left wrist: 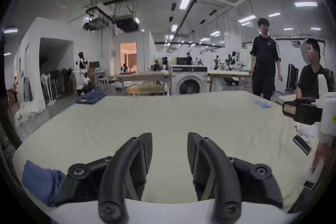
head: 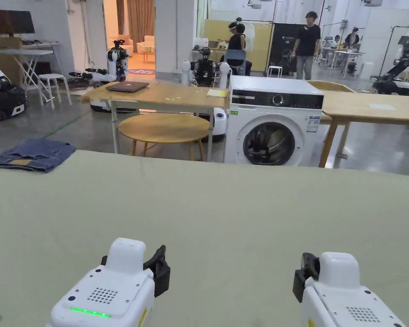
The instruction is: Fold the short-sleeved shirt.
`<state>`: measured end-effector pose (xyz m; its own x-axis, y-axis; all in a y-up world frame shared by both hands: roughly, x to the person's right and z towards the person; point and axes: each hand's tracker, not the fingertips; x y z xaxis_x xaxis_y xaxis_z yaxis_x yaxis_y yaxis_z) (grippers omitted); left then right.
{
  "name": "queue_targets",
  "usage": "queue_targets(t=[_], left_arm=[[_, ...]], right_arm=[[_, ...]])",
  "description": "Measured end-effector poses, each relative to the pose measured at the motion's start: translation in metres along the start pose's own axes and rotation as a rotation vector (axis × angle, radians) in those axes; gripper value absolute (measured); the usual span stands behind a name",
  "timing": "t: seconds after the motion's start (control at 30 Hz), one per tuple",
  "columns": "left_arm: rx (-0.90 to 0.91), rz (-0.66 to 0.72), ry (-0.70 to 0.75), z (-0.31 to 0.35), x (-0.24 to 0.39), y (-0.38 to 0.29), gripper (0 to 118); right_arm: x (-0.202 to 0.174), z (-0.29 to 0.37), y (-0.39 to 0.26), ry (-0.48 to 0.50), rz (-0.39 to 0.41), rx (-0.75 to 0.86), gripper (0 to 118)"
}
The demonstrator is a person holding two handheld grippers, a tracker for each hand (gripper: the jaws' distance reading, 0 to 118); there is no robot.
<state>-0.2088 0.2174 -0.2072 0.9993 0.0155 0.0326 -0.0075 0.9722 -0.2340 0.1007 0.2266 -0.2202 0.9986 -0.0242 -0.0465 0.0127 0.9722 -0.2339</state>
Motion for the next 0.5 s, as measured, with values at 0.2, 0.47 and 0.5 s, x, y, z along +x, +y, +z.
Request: queue_targets(t=[0.2, 0.47, 0.5], left_arm=[[0.039, 0.000, 0.089, 0.000, 0.012, 0.006, 1], [0.095, 0.027, 0.117, 0.011, 0.003, 0.006, 0], [0.102, 0.031, 0.118, 0.013, 0.003, 0.005, 0]], right_arm=[[-0.002, 0.002, 0.003, -0.013, -0.005, 0.059, 0], [-0.008, 0.007, 0.001, 0.006, -0.015, 0.087, 0], [-0.008, 0.009, 0.000, 0.012, -0.013, 0.094, 0]])
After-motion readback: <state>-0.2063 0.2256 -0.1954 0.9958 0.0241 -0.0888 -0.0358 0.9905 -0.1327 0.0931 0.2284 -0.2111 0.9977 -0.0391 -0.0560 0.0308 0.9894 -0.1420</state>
